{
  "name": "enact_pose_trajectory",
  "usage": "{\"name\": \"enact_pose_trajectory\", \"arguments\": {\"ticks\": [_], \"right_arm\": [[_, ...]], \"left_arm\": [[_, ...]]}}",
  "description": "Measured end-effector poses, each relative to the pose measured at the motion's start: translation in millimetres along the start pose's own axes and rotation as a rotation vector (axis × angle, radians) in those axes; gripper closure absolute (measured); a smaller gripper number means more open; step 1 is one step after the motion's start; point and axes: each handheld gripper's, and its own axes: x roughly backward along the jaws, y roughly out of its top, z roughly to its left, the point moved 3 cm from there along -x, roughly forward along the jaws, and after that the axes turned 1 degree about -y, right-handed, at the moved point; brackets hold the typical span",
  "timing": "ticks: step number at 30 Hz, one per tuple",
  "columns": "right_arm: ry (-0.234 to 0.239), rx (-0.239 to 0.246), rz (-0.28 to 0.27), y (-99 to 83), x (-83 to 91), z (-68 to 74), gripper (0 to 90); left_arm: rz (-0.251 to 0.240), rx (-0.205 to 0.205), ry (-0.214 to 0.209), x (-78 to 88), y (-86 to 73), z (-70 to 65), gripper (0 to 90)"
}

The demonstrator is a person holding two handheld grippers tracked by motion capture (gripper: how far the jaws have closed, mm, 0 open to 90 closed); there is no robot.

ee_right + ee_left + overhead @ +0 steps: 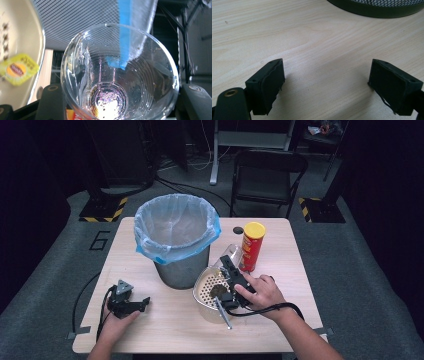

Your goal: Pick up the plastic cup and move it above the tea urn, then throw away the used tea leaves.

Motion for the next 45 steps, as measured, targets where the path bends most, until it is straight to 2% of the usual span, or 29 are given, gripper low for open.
{"name": "enact_pose_trajectory", "arguments": {"ticks": [5, 7, 10, 12, 13, 15, 18, 22, 23, 27, 34, 41, 45], "right_arm": [[0.001, -0.336, 0.012, -6.3, 3.1, -4.4, 35.6], [0.024, -0.508, 0.013, -11.0, 2.4, -9.5, 35.6], [0.095, -0.792, 0.007, -18.7, 0.9, -18.2, 35.5], [0.161, -0.970, -0.011, -23.1, 0.0, -24.0, 35.5], [0.210, -1.083, -0.027, -25.7, -0.5, -26.9, 35.5], [0.272, -1.234, -0.039, -28.6, -2.4, -29.5, 35.7], [0.376, -1.394, -0.026, -33.5, -4.8, -30.4, 35.7], [0.469, -1.543, -0.030, -40.1, -9.3, -33.3, 35.6], [0.478, -1.557, -0.028, -40.9, -9.9, -34.2, 35.7], [0.491, -1.551, -0.016, -42.8, -10.8, -38.3, 35.6], [0.496, -1.494, -0.030, -45.3, -13.4, -47.7, 35.6], [0.513, -1.490, -0.053, -45.0, -16.2, -59.2, 35.4], [0.543, -1.482, -0.057, -46.6, -19.2, -67.4, 35.2]], "left_arm": [[0.000, 0.000, 0.000, 0.0, 0.0, 0.0, 12.9], [-0.001, 0.000, 0.000, 0.0, 0.0, 0.0, 12.9], [0.000, 0.000, 0.000, 0.0, 0.0, 0.0, 12.9], [0.000, 0.000, 0.000, 0.0, 0.0, 0.0, 12.9], [0.000, 0.000, 0.000, 0.0, 0.0, 0.0, 12.9], [0.000, 0.000, 0.000, 0.0, 0.0, 0.0, 12.9], [0.001, 0.001, -0.001, 0.1, 0.0, -0.1, 12.9], [-0.001, 0.003, -0.002, -0.1, 0.0, -0.2, 12.9], [0.000, 0.002, 0.000, 0.0, 0.0, -0.2, 12.9], [0.000, 0.002, -0.002, -0.1, 0.0, -0.2, 12.9], [0.001, 0.000, 0.000, 0.0, 0.0, -0.1, 12.9], [0.001, 0.000, 0.000, 0.0, 0.1, -0.1, 12.9], [0.001, 0.000, 0.000, -0.1, 0.1, -0.1, 12.9]]}}
